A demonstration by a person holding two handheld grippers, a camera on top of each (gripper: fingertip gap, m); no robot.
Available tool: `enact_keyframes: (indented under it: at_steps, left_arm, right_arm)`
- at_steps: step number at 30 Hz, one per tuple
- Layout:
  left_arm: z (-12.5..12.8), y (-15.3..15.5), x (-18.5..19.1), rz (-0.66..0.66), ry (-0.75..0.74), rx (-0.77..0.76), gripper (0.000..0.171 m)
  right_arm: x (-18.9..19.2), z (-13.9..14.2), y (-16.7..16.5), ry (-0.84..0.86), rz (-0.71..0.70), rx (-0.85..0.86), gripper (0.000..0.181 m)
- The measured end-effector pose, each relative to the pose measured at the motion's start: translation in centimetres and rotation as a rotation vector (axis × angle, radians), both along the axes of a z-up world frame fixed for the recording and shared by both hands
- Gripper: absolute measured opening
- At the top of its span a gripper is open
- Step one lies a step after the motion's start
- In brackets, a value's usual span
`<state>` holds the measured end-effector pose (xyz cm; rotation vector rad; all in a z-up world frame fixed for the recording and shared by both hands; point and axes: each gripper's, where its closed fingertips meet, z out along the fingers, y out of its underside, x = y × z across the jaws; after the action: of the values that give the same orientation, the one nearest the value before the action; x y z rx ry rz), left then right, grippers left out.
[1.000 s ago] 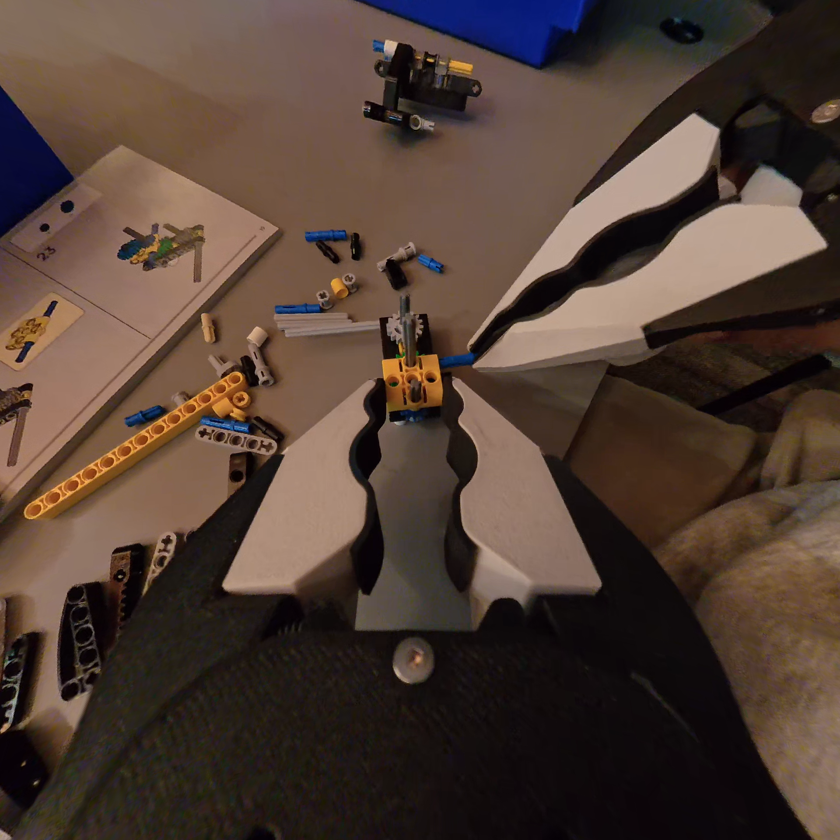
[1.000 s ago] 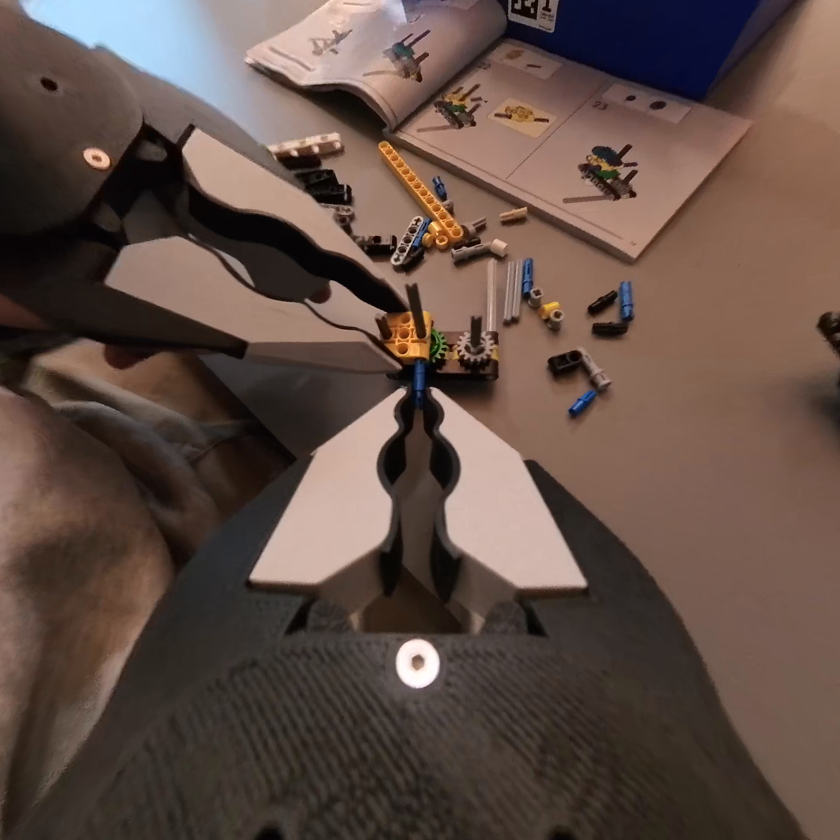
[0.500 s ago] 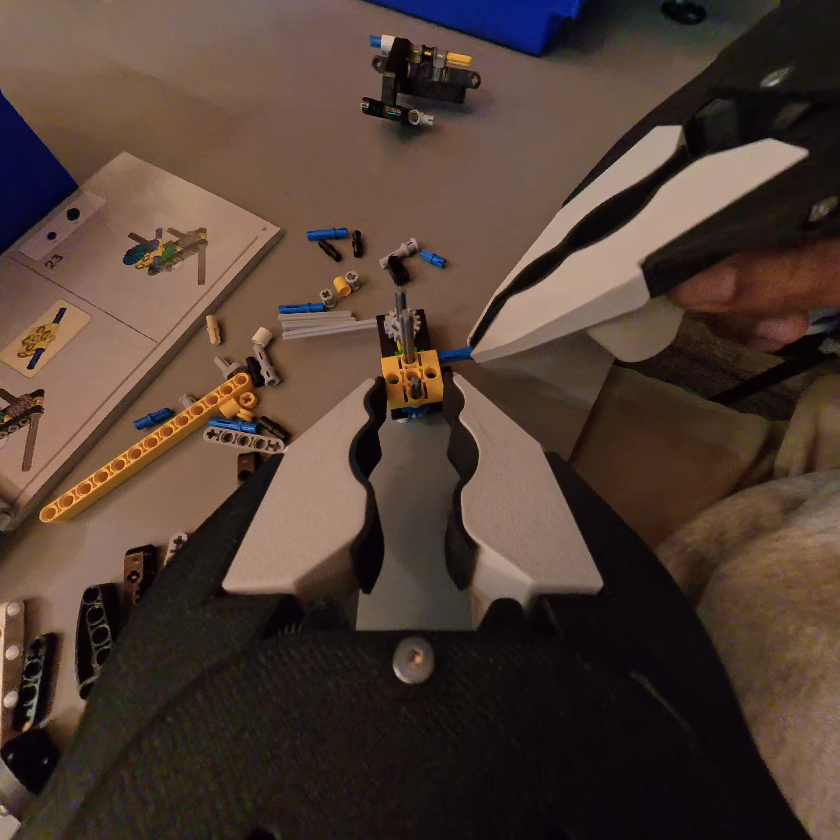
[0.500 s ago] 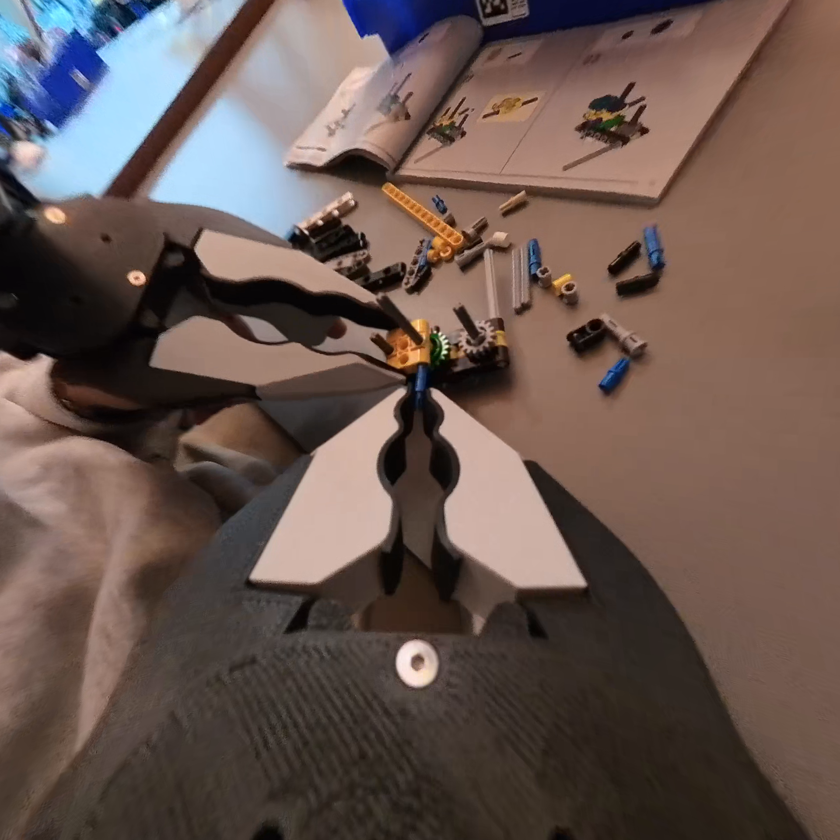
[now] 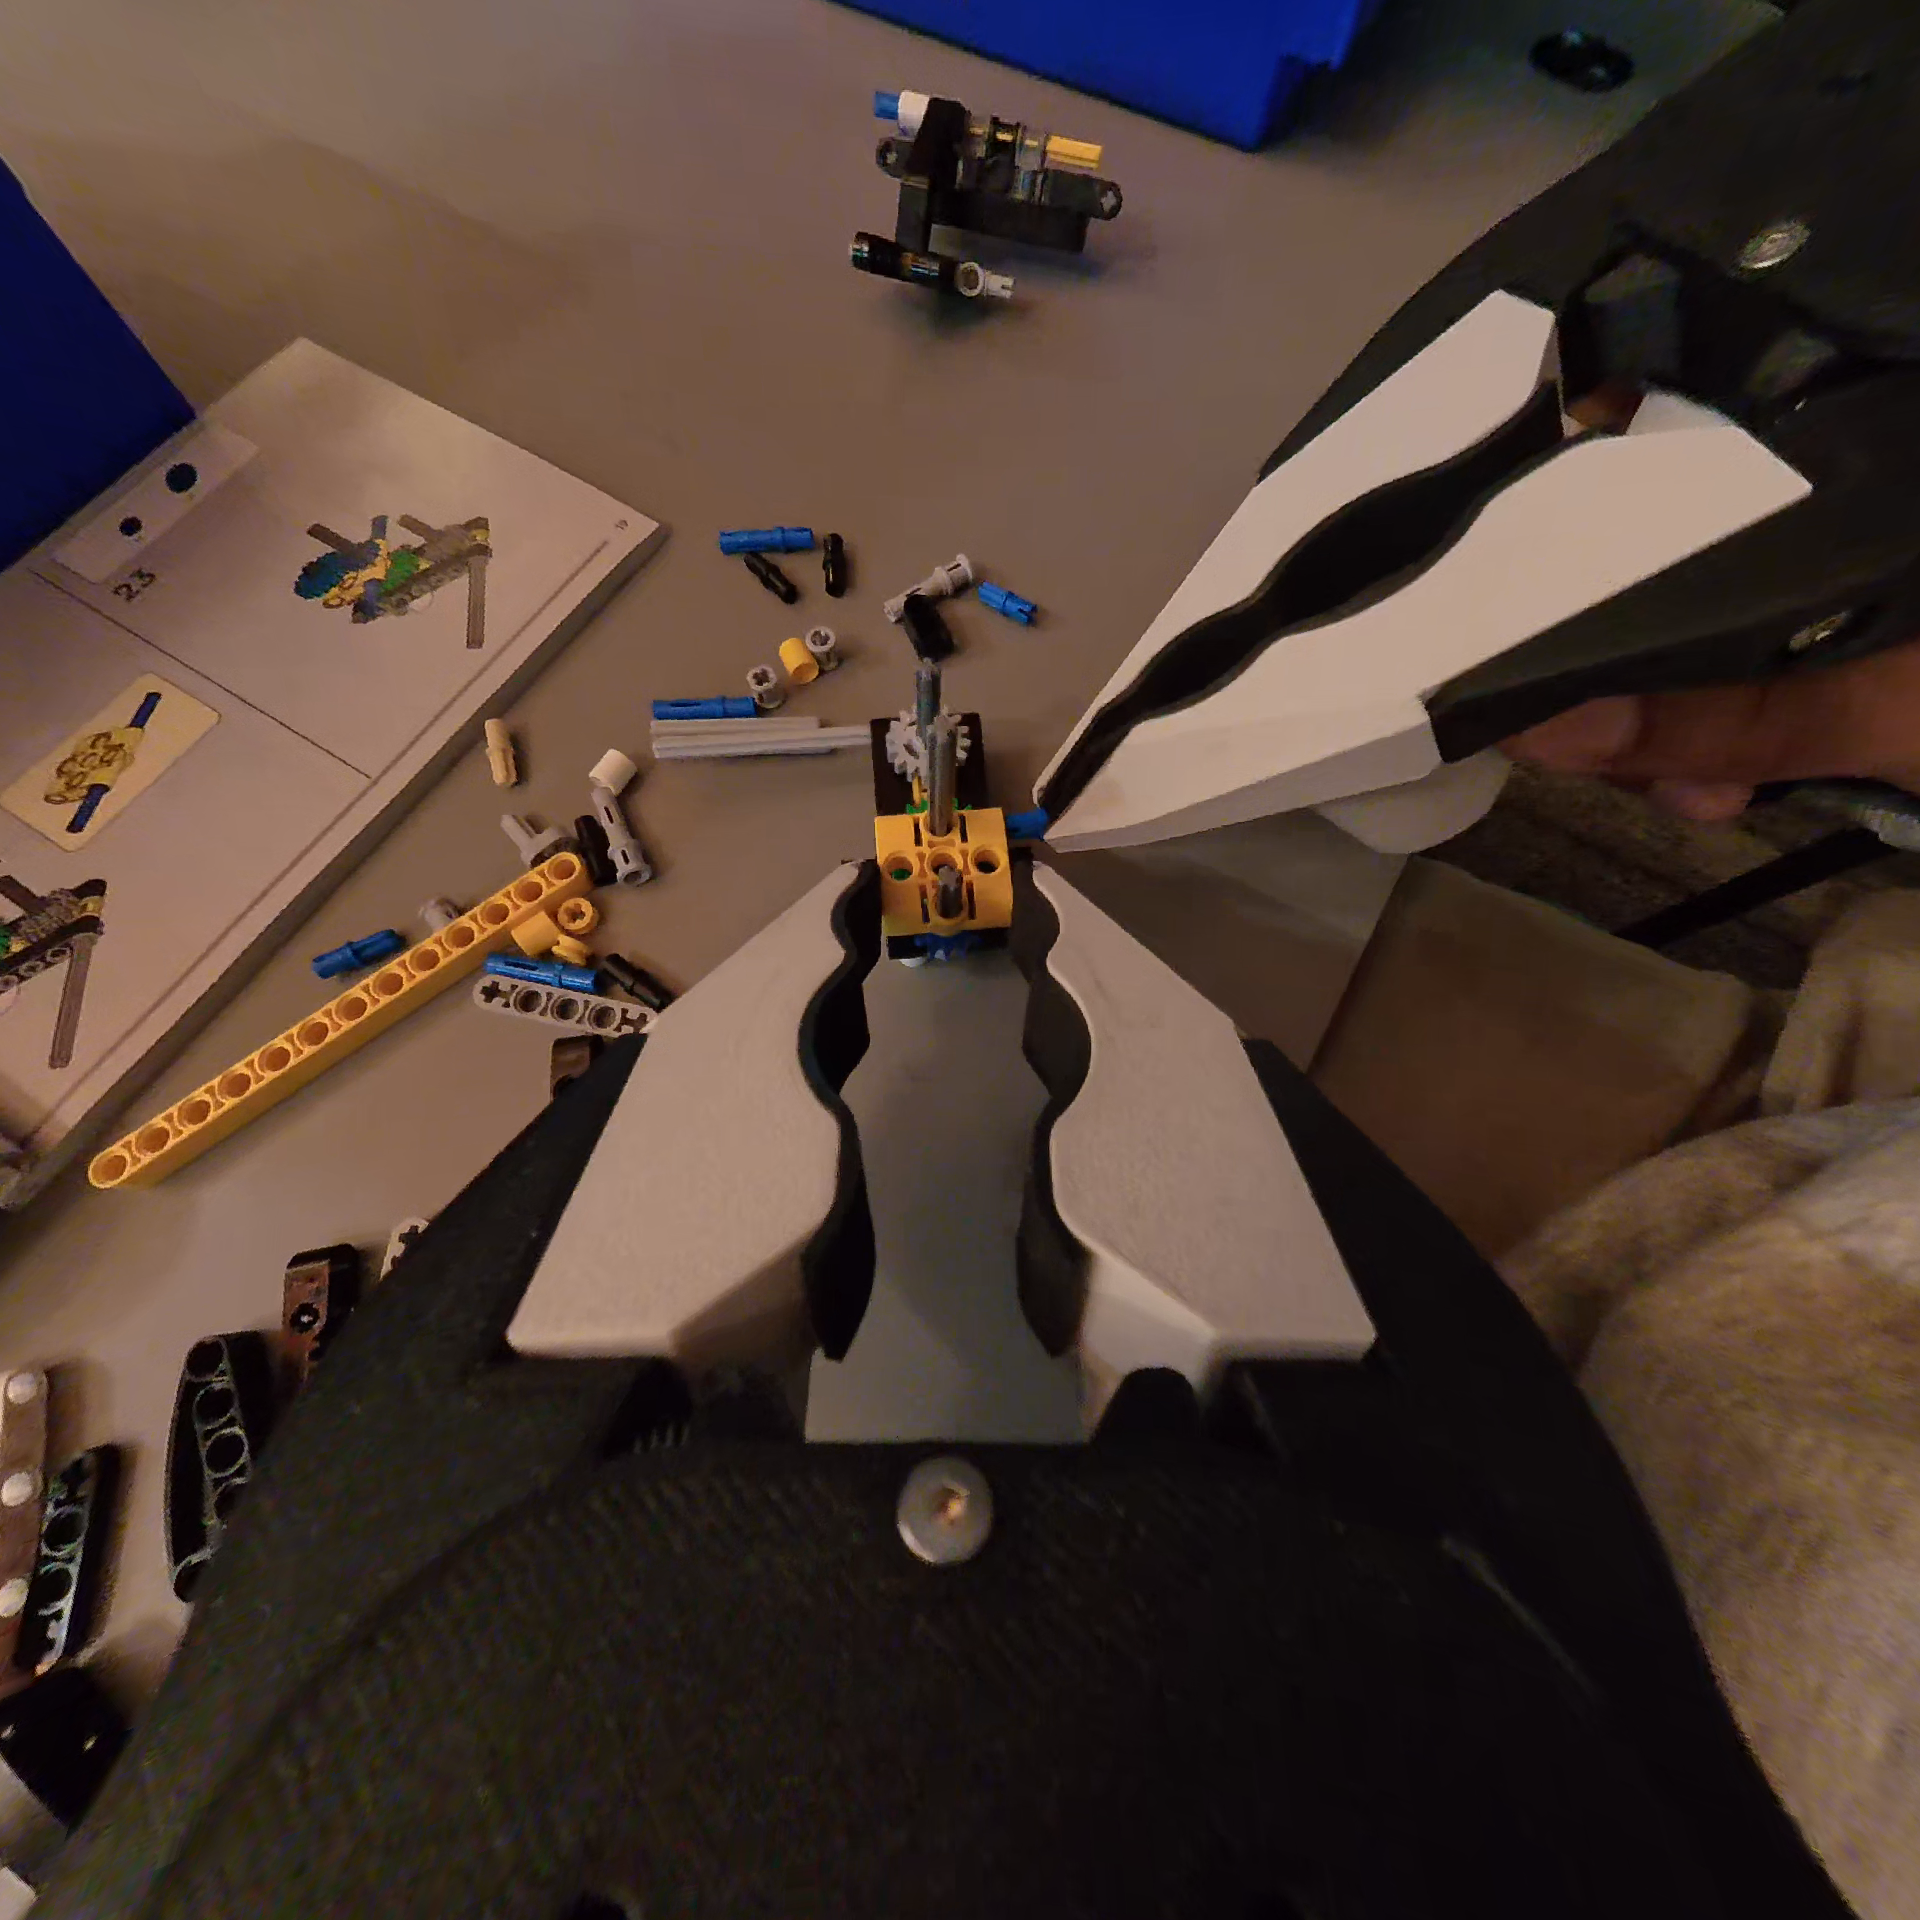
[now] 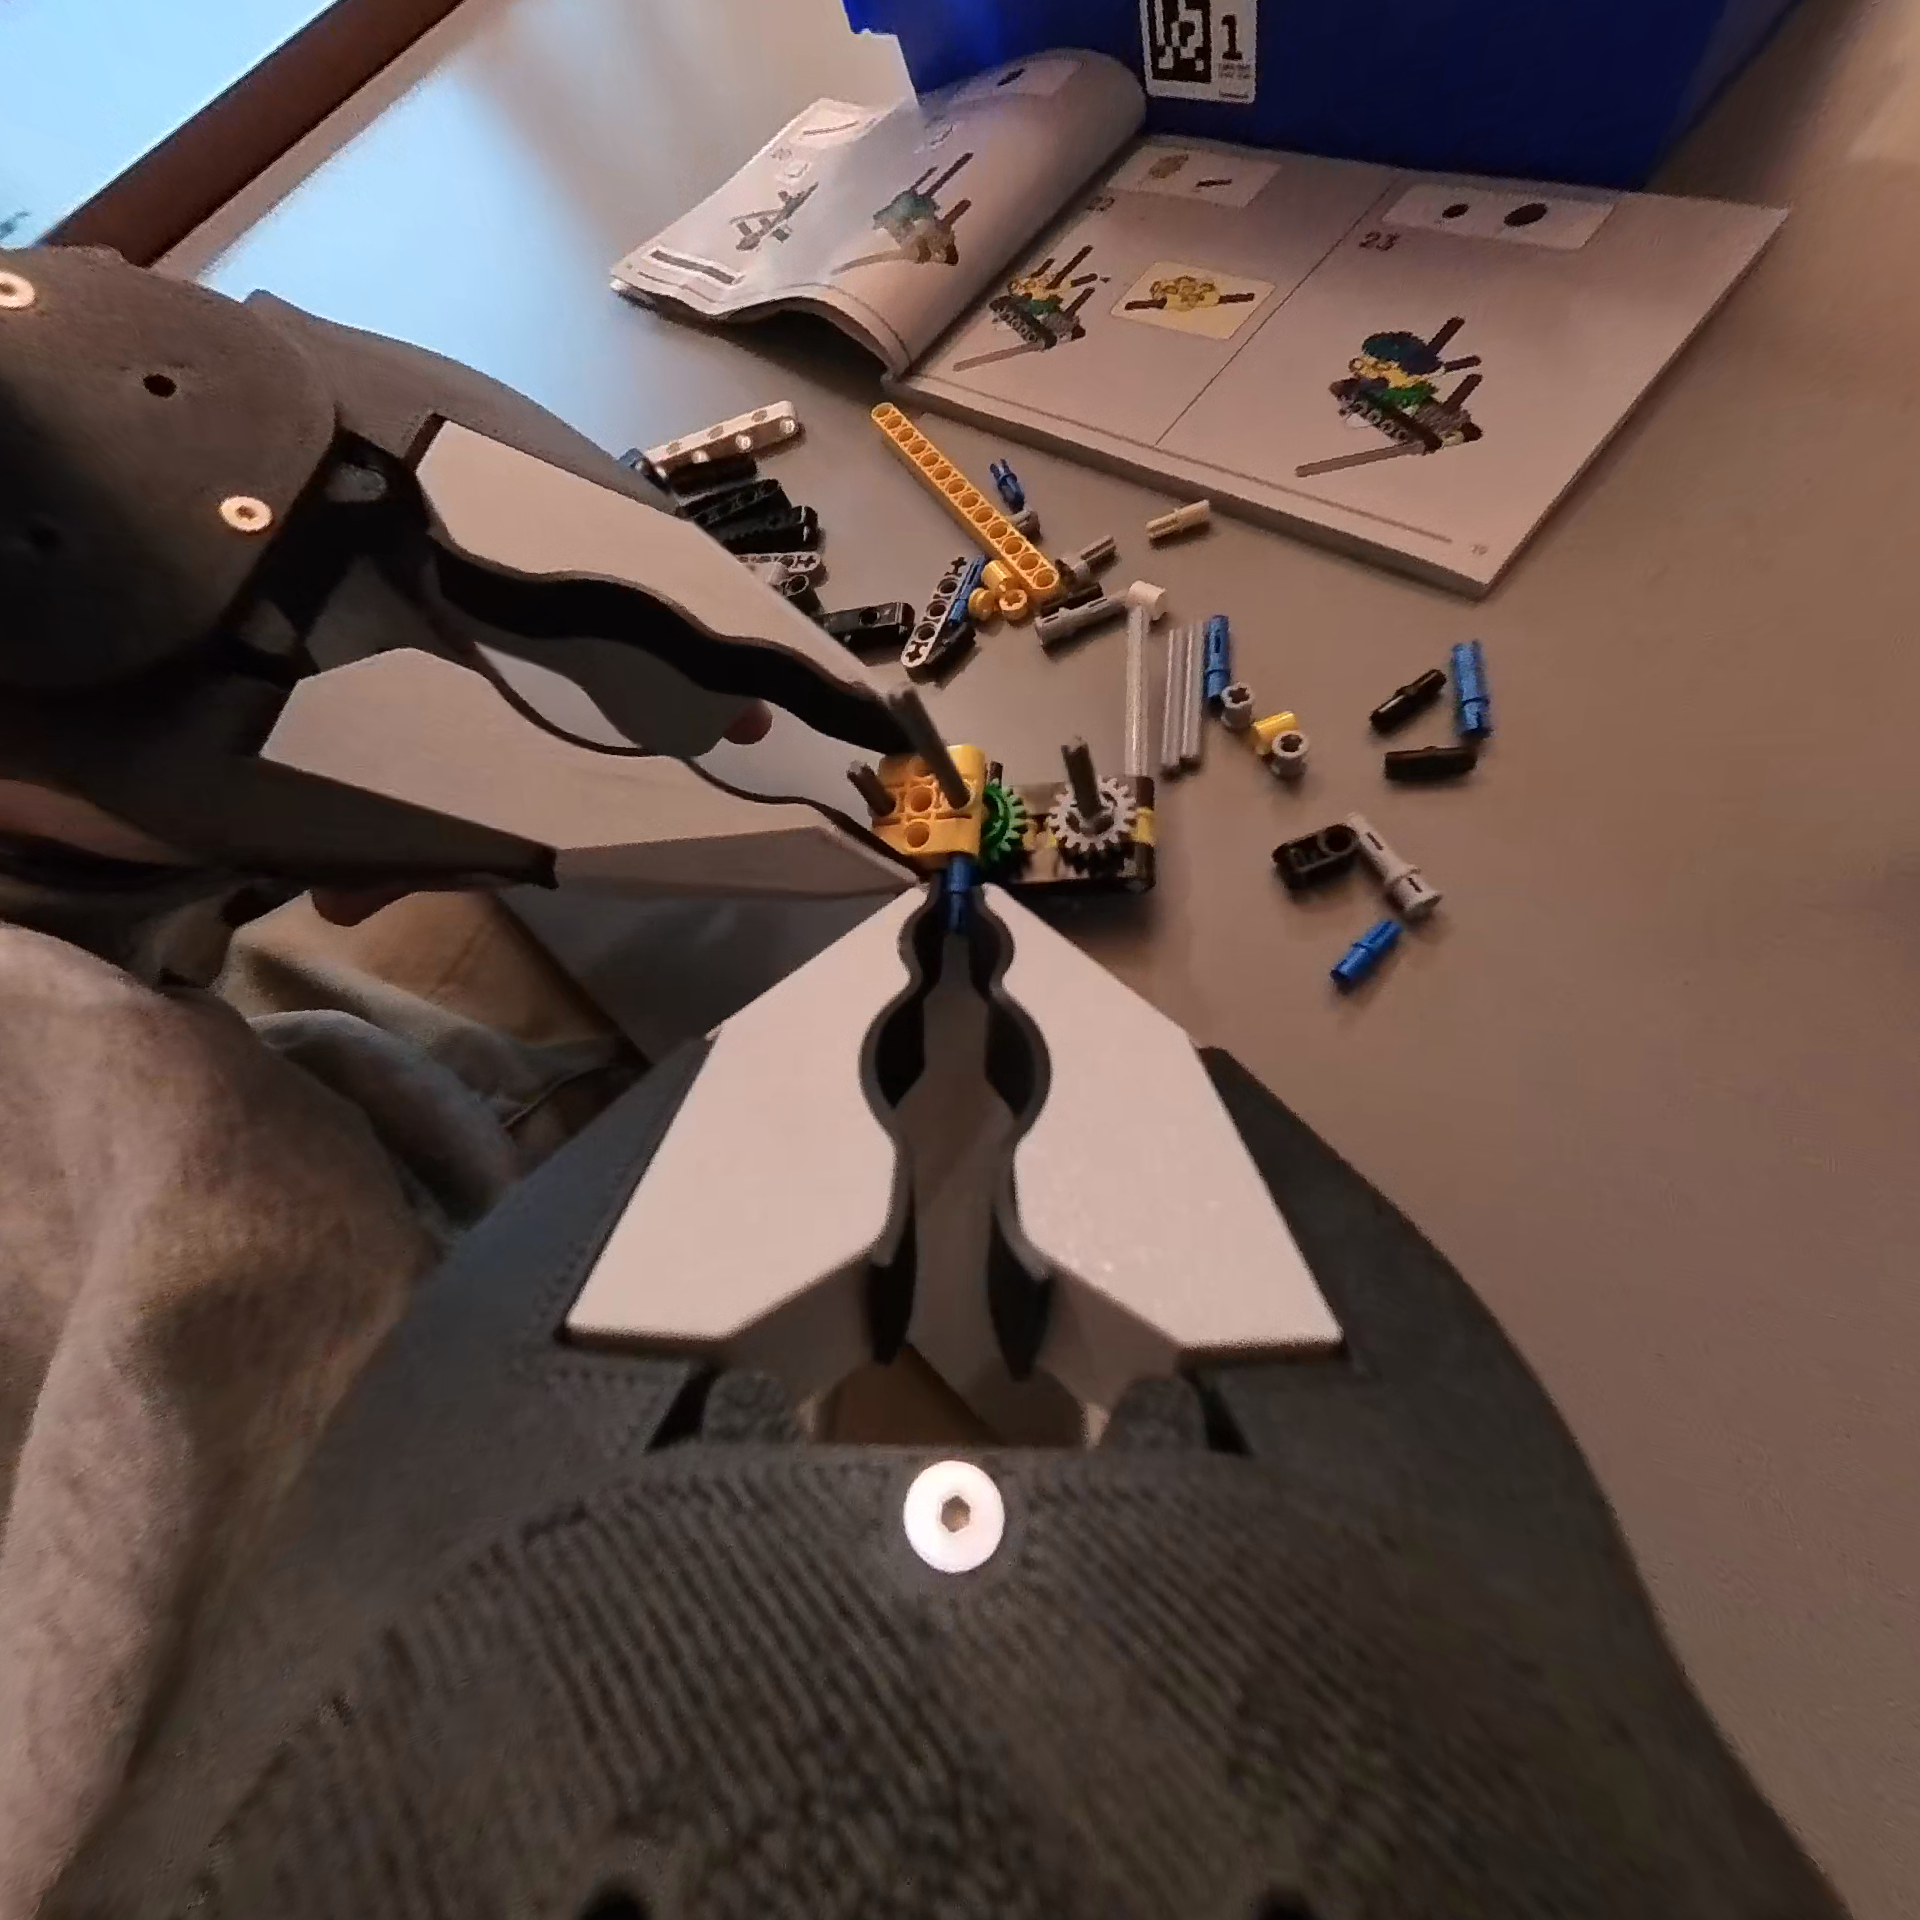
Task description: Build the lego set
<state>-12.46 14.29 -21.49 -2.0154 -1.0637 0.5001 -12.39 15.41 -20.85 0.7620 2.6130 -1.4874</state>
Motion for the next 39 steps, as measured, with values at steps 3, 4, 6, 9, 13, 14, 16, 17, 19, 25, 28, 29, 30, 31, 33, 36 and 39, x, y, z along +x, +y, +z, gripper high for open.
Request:
enact_keyframes:
  at_steps: [3, 4, 6, 9, 13, 14, 16, 17, 19, 25, 28, 29, 30, 31, 33, 36, 39]
  left_arm:
    - [0.0, -0.2, -0.1, 0.004, -0.001, 0.008, 0.028]
    - [0.0, -0.3, -0.1, 0.006, -0.005, 0.012, 0.033]
    - [0.3, -0.4, -0.1, 0.003, -0.007, 0.035, 0.037]
    - [0.6, -0.8, -0.2, 0.013, -0.003, 0.050, 0.047]
    - [1.7, -1.9, -0.7, 0.073, 0.030, 0.114, 0.053]
    - [2.0, -2.4, -0.9, 0.090, 0.032, 0.134, 0.056]
    - [2.3, -3.8, -1.2, 0.141, 0.018, 0.158, 0.065]
    - [2.7, -4.9, -1.5, 0.177, 0.024, 0.164, 0.071]
    - [4.1, -9.2, -2.5, 0.312, 0.084, 0.135, 0.086]
    - [7.9, -29.5, -2.7, 0.820, 0.234, 0.015, 0.111]
    - [5.9, -36.9, -2.1, 0.942, 0.147, 0.014, 0.119]
    - [5.4, -38.7, -2.1, 0.961, 0.135, 0.009, 0.120]
    - [4.8, -40.3, -2.2, 0.980, 0.122, 0.001, 0.122]
    - [4.2, -41.8, -2.4, 0.996, 0.109, -0.010, 0.123]
    - [3.0, -44.1, -2.9, 1.024, 0.085, -0.031, 0.127]
    - [0.8, -45.9, -3.6, 1.036, 0.027, -0.015, 0.132]
    - [-1.2, -45.6, -3.8, 1.005, -0.039, 0.011, 0.131]
  right_arm:
    - [-0.3, 0.2, 0.3, 0.039, -0.021, 0.008, 0.015]
    - [-0.3, 0.3, 0.4, 0.044, -0.025, 0.009, 0.018]
    - [-0.1, 0.6, 0.6, 0.041, -0.024, -0.008, 0.023]
    - [-1.0, 1.1, 1.9, 0.081, -0.069, -0.007, 0.029]
    - [-4.9, 0.6, 6.0, 0.247, -0.212, 0.117, 0.042]
    - [-5.9, 0.2, 7.0, 0.302, -0.238, 0.169, 0.045]
    - [-7.5, -0.1, 8.0, 0.381, -0.268, 0.243, 0.049]
    - [-8.1, 0.0, 8.0, 0.404, -0.274, 0.255, 0.054]
    - [-9.4, 0.9, 7.1, 0.428, -0.269, 0.235, 0.065]
    - [-16.0, 5.7, 2.6, 0.479, -0.265, 0.125, 0.102]
    - [-22.2, 6.8, 2.6, 0.494, -0.337, 0.165, 0.106]
    - [-24.1, 6.3, 2.5, 0.452, -0.343, 0.181, 0.109]
    - [-25.8, 5.4, 2.4, 0.393, -0.334, 0.206, 0.115]
    - [-27.2, 4.3, 2.2, 0.331, -0.324, 0.235, 0.120]
    - [-29.7, 2.3, 2.1, 0.241, -0.314, 0.307, 0.125]
    - [-32.5, 0.2, 1.6, 0.226, -0.295, 0.392, 0.126]
    - [-34.0, -1.3, 0.9, 0.289, -0.242, 0.422, 0.119]
